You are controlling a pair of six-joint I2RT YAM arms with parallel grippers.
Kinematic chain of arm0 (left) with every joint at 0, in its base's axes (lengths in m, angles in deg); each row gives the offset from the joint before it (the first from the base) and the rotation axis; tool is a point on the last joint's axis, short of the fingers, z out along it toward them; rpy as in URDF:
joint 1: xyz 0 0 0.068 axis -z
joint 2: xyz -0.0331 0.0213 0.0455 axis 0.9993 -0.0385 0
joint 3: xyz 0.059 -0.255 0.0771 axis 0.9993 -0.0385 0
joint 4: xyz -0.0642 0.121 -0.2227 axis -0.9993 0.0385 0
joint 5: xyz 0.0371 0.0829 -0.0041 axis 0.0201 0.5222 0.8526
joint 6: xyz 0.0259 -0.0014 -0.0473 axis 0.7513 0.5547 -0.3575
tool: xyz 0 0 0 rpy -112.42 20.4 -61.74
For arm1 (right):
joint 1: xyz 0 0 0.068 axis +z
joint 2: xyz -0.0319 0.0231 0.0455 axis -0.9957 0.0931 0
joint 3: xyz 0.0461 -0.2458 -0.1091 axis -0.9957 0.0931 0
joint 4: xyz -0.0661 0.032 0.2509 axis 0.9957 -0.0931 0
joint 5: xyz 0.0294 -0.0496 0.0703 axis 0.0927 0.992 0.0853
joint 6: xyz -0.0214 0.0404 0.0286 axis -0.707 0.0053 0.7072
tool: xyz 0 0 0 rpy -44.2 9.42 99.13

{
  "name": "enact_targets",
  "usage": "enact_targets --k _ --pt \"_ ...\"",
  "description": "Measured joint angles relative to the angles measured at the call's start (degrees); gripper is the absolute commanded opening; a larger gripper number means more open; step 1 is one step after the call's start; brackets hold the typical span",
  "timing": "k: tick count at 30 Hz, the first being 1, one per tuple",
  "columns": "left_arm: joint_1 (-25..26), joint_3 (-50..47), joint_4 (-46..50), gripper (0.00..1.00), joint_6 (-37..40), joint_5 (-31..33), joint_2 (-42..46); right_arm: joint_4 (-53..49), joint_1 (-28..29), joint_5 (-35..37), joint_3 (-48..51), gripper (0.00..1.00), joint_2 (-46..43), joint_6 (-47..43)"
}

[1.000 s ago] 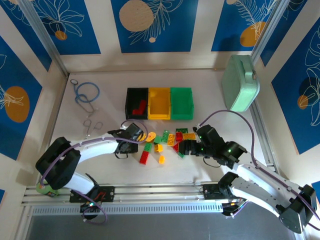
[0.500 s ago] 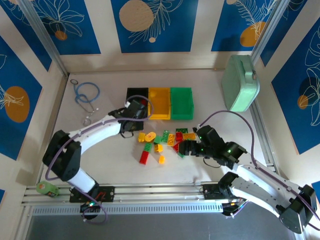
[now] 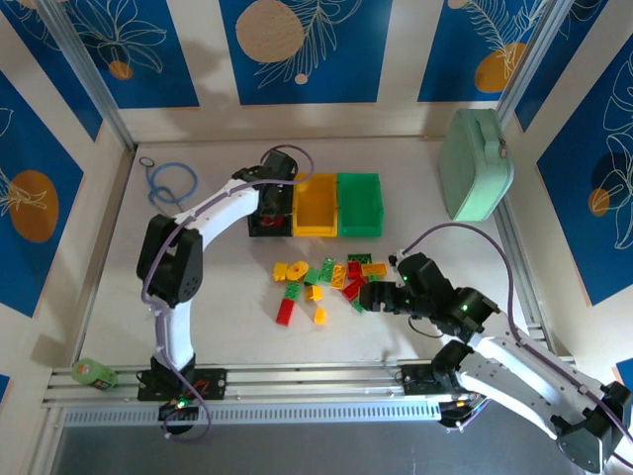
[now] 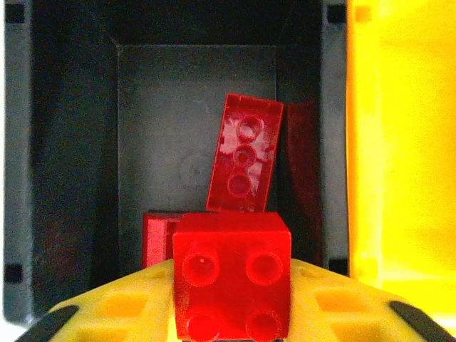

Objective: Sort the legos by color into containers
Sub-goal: Place the lego in the container, then pick up the lego from the middle-left of the table.

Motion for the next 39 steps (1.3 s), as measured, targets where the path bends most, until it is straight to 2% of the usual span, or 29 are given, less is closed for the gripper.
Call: enact_targets --k 1,4,10,16,21,27,33,39 --pt "-0.1 0.5 0.2 0.57 0.6 -0.1 -0.6 -0.2 0.0 0.0 0.0 0.82 -0.2 0.0" --pt "-0.2 0.8 1.2 0.64 0.7 -0.2 -0.8 -0.9 -0.1 0.1 0.0 0.82 -0.8 0.0" --pt "-0.1 0.2 1.5 0.65 0.8 -0.6 1.1 -1.5 -0.4 0.2 0.0 0.82 -1.0 0.0" --pt "2.5 -10.4 -0.2 0.65 0.5 -0.6 13.9 -1.4 -0.4 0.2 0.0 0.82 -1.0 0.0" --pt "7.2 -24.9 -3.6 0.64 -1.2 -1.2 24.9 -0.4 -0.4 -0.1 0.0 0.82 0.2 0.0" --pt "15.3 -38.3 -5.2 0.64 -4.9 -2.6 32.0 1.4 -0.4 -0.5 0.1 0.82 2.1 0.0" --pt "25.1 -43.4 -5.2 0.63 -9.6 -2.5 35.1 3.9 -0.4 -1.2 0.6 0.82 4.5 0.2" --pt "29.3 -48.5 -7.5 0.61 -14.0 -2.3 34.9 6.1 -0.3 -2.3 0.6 0.82 7.3 0.3"
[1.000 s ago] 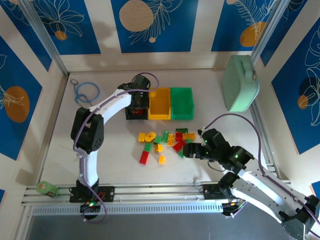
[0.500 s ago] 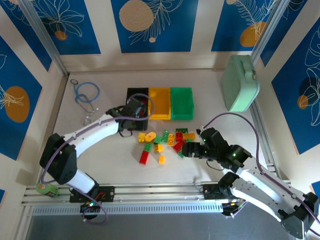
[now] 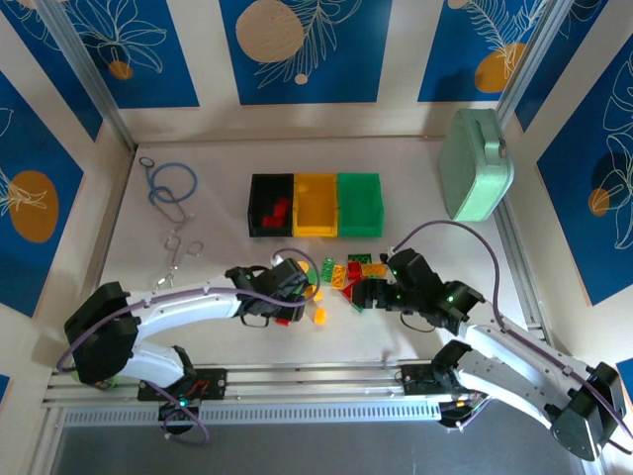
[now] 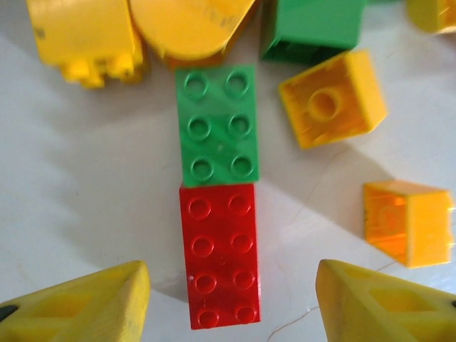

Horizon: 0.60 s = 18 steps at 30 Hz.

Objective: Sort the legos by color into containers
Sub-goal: Pick up the lego from the middle-left of the table.

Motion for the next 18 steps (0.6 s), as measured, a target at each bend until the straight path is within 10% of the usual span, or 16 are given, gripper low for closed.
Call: enact_targets --k 18 --pt "2.3 -2.1 -3.3 0.31 -5.1 2.3 -6.6 0.4 0.9 0.1 0.0 0.82 0.7 0.8"
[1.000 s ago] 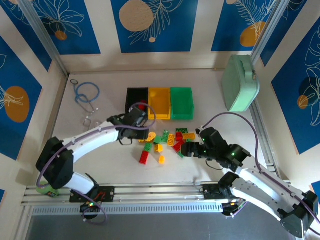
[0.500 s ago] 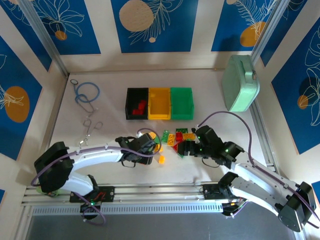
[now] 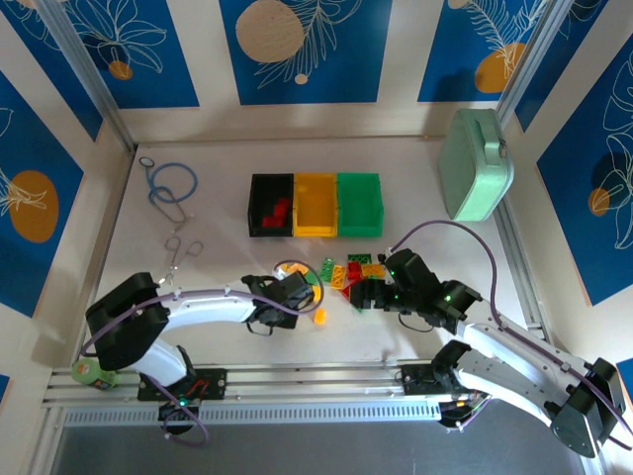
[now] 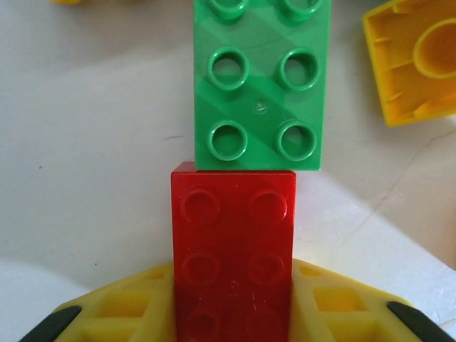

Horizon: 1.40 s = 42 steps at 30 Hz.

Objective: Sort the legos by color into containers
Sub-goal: Pick up the lego from the middle-left of the table, then place the lego in the container.

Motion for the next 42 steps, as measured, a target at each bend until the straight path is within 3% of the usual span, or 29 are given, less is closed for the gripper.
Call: enact_targets --k 8,15,20,27,30,34,38,42 --pt "-1.6 4.1 5.7 0.31 2.2 4.5 7.6 0.2 0.2 0.0 0.0 0.82 0.1 0.2" --pt "-13.9 11.6 5.4 0.31 8.5 3.1 10.1 0.2 0.8 0.1 0.0 0.81 1.1 0.2" --pt "-23.7 19.3 5.4 0.3 13.9 0.3 3.3 -0.7 1.3 0.4 0.0 0.81 0.2 0.4" --pt "-30.8 35.3 6.4 0.3 20.1 -1.9 -13.3 -3.0 1.7 1.5 0.0 0.8 -3.6 1.1" --pt "-32.8 41.6 7.6 0.38 21.9 -2.7 -19.5 -4.4 1.7 2.1 -0.1 0.8 -4.3 1.2" --pt "-34.5 49.6 10.9 0.63 23.9 -2.7 -26.3 -6.4 1.7 2.7 -0.5 0.8 -5.1 1.2" --pt "-34.7 52.0 13.1 0.67 24.9 -2.7 -27.2 -7.8 1.7 3.2 -1.0 0.8 -6.4 1.2" --pt "-34.2 48.4 13.0 0.67 24.7 -2.8 -22.4 -8.0 1.7 3.5 -1.1 0.8 -6.4 1.2"
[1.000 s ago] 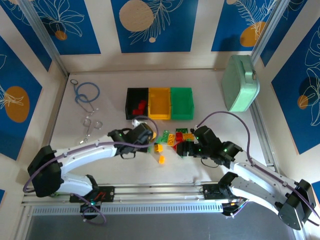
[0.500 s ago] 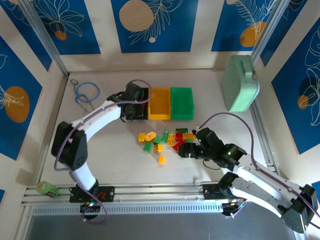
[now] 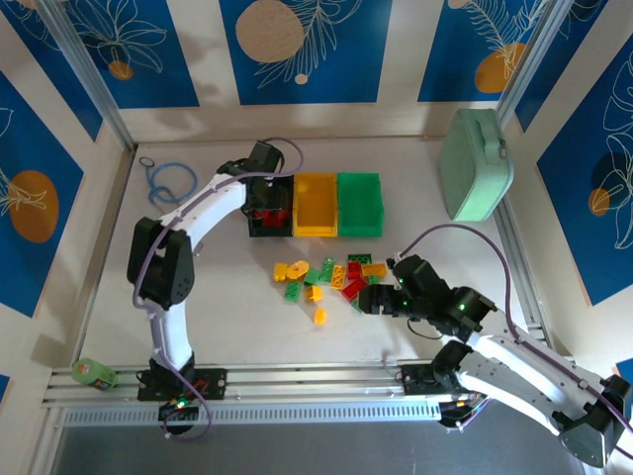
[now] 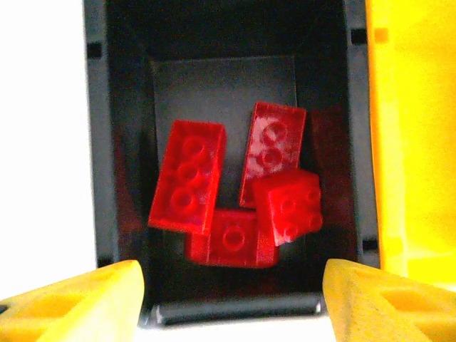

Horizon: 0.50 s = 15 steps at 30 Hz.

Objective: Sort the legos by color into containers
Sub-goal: Place the lego in the container, then pick up the lego from the bottom-center of the table.

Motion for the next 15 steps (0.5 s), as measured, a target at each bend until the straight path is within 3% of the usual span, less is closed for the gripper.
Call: enact_targets --k 10,15 --pt "5.1 -26.8 -8.5 0.64 -4.0 -1.0 31.6 -0.4 0.3 1.8 -5.2 0.75 7.7 -1.7" --pt "8.7 -42.0 -11.3 0.64 -8.2 -1.6 40.8 -0.3 1.5 2.0 -9.9 0.72 14.6 -3.8"
